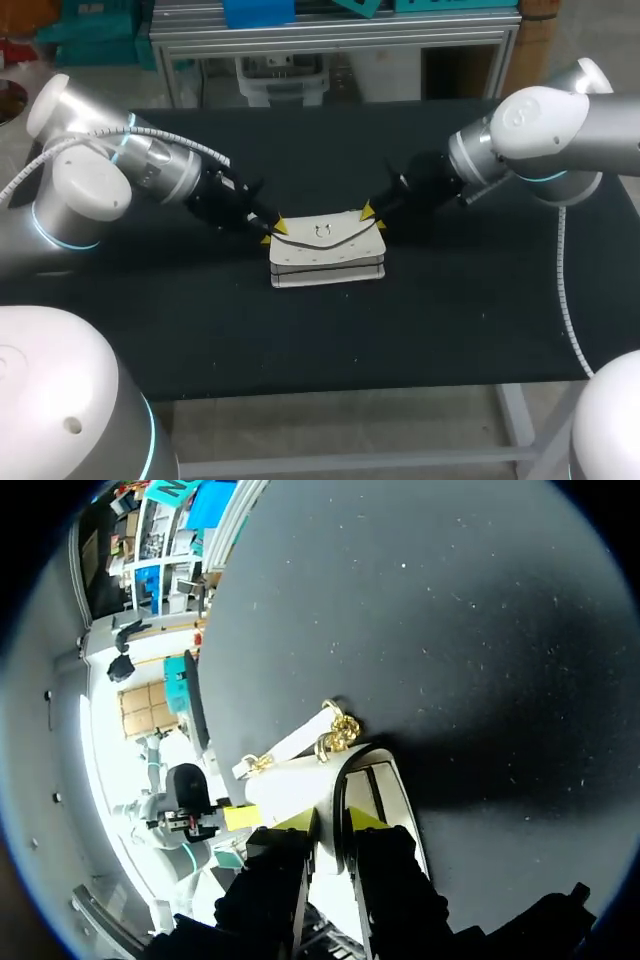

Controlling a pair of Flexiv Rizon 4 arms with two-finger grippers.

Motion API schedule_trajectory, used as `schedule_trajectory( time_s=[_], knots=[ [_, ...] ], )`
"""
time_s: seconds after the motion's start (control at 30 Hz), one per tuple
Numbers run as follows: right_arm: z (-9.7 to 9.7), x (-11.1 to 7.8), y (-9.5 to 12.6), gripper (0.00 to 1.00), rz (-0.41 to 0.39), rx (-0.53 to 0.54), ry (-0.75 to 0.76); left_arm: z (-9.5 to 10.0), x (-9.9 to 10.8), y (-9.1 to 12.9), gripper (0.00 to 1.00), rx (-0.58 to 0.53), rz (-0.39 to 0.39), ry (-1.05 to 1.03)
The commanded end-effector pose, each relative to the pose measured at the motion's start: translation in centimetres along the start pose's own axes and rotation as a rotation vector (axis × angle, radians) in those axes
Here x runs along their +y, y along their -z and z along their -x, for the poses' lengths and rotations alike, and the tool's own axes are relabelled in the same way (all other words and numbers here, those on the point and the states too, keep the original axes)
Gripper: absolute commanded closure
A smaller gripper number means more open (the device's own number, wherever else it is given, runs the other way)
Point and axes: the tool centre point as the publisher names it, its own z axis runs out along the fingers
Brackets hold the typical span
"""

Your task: Pick up the bag, open it, inspect its contents, close it, and place it on the opposite side

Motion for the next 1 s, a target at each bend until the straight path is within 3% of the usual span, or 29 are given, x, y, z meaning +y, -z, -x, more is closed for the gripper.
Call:
schedule_trajectory(
  time_s=[0.03,0.13,0.17,0.2,0.27,0.33,0.4,0.5,0.6,0.7,0.77,0.8,0.87,0.9,0.97,1.0],
  knots=[
    [-0.3,-0.2,-1.0,1.00,0.009,-0.015,0.025,0.1,0.0,-1.3,1.00,0.029,-0.003,-0.006],
    [0.0,-0.2,-1.1,1.00,0.000,-0.002,0.045,0.2,-0.2,-1.6,0.97,0.042,0.005,-0.003],
    [0.1,-0.3,-1.1,1.00,-0.002,0.004,0.051,0.2,-0.2,-1.6,0.62,0.050,0.008,-0.001],
    [0.2,-0.3,-1.0,0.78,-0.001,0.009,0.052,0.2,-0.2,-1.6,0.36,0.054,0.008,-0.001],
    [0.3,-0.3,-0.8,0.40,0.003,0.018,0.046,0.2,-0.2,-1.4,0.15,0.063,0.004,-0.004],
    [0.4,-0.4,-0.4,0.07,0.009,0.028,0.042,0.0,0.0,-1.1,0.17,0.067,0.001,-0.007],
    [0.3,-0.4,0.0,0.02,0.015,0.041,0.039,-0.2,0.1,-0.8,0.25,0.075,-0.002,-0.009],
    [0.1,-0.3,0.3,0.03,0.024,0.053,0.033,-0.6,0.0,-0.8,0.42,0.074,-0.004,-0.005],
    [0.0,0.3,0.6,0.04,0.036,0.076,-0.010,-0.7,-0.6,-0.9,0.51,0.080,0.000,0.023],
    [0.0,0.8,0.7,0.03,0.035,0.098,-0.038,-0.6,-1.0,-0.9,0.52,0.092,0.008,0.053],
    [-0.2,0.9,0.6,0.11,0.030,0.099,-0.050,-0.5,-1.3,-1.0,0.51,0.097,0.019,0.081],
    [-0.2,1.0,0.5,0.13,0.025,0.101,-0.056,-0.4,-1.4,-1.0,0.41,0.099,0.027,0.096],
    [-0.3,1.1,0.3,0.27,0.012,0.104,-0.082,-0.3,-1.8,-1.2,0.29,0.095,0.040,0.130],
    [-0.3,1.2,0.2,0.47,0.003,0.104,-0.092,-0.2,-2.0,-1.3,0.24,0.089,0.039,0.147],
    [-0.3,1.2,-0.2,0.58,-0.007,0.094,-0.098,-0.1,-2.3,-1.6,0.33,0.091,0.045,0.158],
    [-0.3,1.2,-0.4,0.69,-0.013,0.087,-0.104,0.0,-2.3,-1.7,0.57,0.093,0.045,0.163]
  ],
)
